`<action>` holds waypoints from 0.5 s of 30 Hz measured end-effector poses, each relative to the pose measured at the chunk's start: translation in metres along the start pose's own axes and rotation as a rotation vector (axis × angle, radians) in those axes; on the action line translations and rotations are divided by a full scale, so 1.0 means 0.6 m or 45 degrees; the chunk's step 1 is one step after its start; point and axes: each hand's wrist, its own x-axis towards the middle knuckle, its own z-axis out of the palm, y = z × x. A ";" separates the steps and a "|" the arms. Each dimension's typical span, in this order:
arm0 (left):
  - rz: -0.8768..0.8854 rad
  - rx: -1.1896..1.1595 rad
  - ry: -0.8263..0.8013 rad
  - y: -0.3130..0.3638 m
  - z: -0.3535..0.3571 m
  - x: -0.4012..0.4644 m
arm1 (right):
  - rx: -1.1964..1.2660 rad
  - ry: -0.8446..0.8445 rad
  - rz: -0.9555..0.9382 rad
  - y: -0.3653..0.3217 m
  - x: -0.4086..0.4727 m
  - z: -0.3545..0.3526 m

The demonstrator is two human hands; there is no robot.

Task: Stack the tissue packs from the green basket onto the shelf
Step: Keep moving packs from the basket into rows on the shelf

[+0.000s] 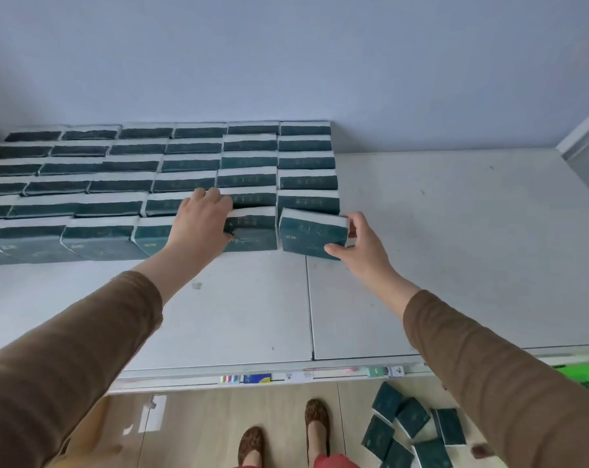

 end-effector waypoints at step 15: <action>0.311 -0.212 0.199 0.057 -0.024 -0.048 | -0.258 0.318 0.173 -0.017 -0.100 0.003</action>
